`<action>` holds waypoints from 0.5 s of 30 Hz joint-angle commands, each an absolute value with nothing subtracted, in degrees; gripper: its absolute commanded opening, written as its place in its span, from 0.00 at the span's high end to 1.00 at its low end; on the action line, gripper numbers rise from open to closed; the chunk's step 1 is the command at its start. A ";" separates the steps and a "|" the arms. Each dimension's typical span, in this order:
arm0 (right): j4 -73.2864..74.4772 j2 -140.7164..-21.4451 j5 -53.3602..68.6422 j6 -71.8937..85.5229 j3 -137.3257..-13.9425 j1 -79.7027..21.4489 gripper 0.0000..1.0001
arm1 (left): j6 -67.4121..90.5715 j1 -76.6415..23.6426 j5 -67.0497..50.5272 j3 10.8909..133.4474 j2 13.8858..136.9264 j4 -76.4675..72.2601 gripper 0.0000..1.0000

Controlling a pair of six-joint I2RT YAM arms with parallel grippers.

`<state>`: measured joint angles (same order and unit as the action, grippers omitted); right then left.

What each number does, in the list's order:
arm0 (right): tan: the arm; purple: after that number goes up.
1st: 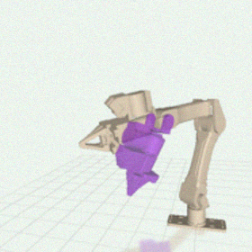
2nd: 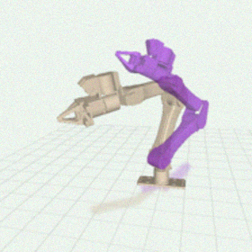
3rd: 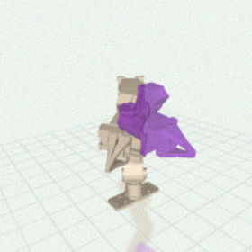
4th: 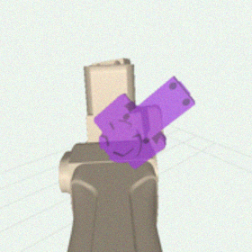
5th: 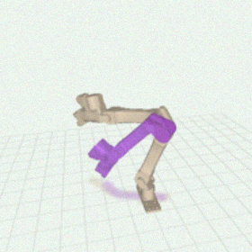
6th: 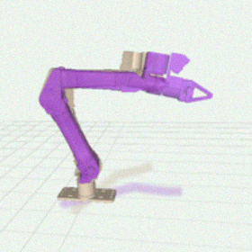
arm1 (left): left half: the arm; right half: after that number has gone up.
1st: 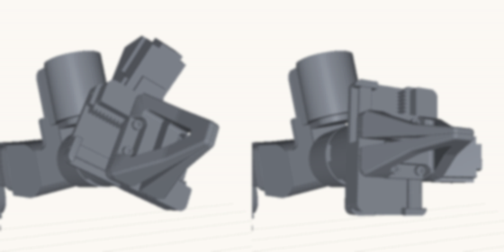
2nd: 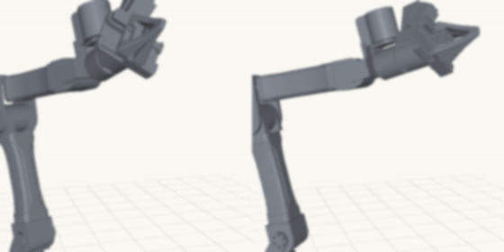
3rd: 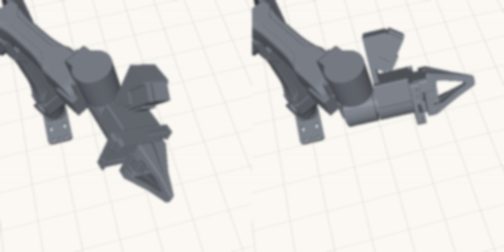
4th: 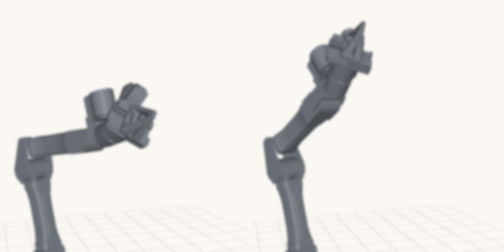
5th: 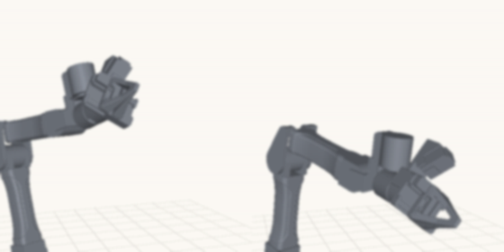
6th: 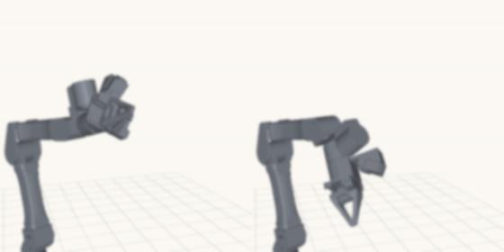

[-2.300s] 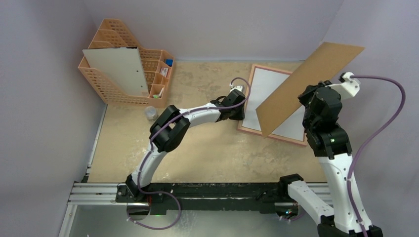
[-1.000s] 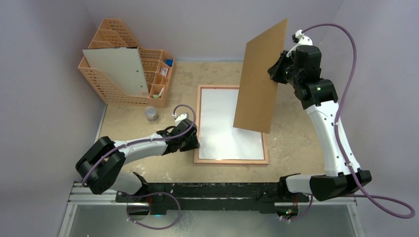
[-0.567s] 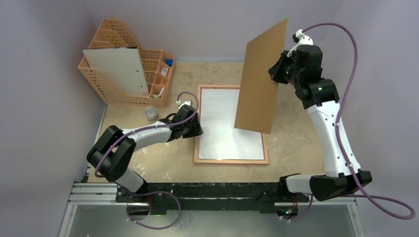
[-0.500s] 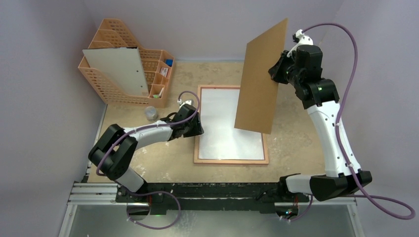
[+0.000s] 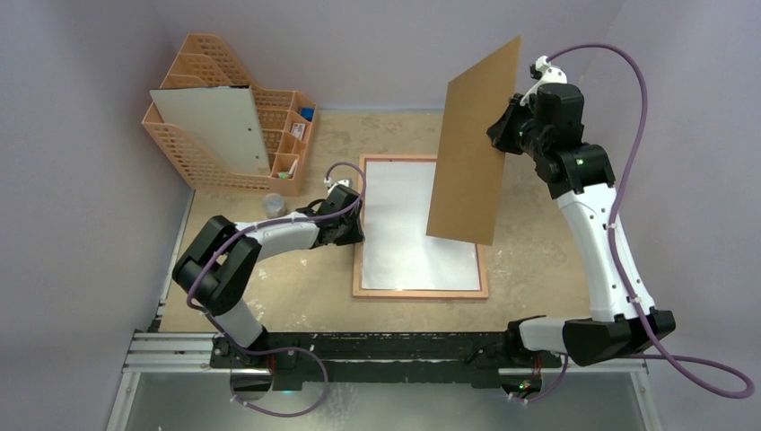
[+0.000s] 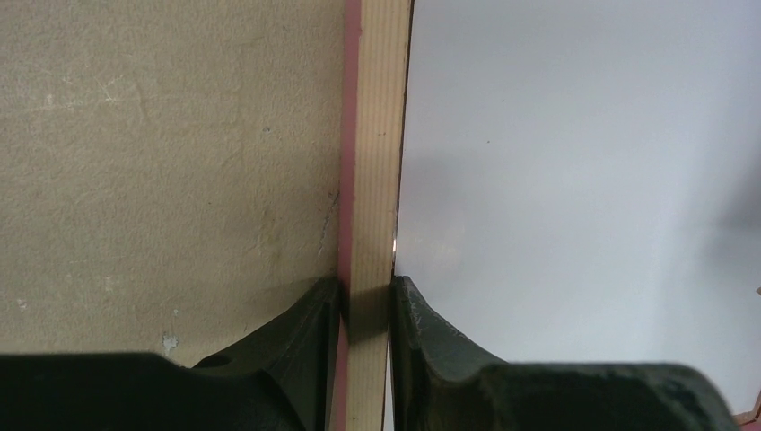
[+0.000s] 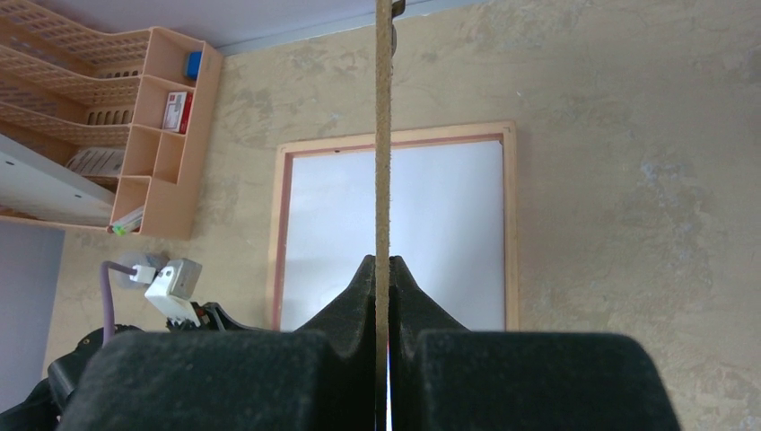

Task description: Put the photo into the frame

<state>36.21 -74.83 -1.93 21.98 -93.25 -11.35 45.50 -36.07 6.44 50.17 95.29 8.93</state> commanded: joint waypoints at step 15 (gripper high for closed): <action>35.66 -75.91 -0.80 18.88 -97.94 -11.34 1.00 | 46.01 -30.87 14.43 49.51 86.93 15.37 0.72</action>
<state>37.98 -75.61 -1.87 19.81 -93.60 -11.35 45.82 -31.70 11.68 48.49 91.15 14.52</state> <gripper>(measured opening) 0.022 0.262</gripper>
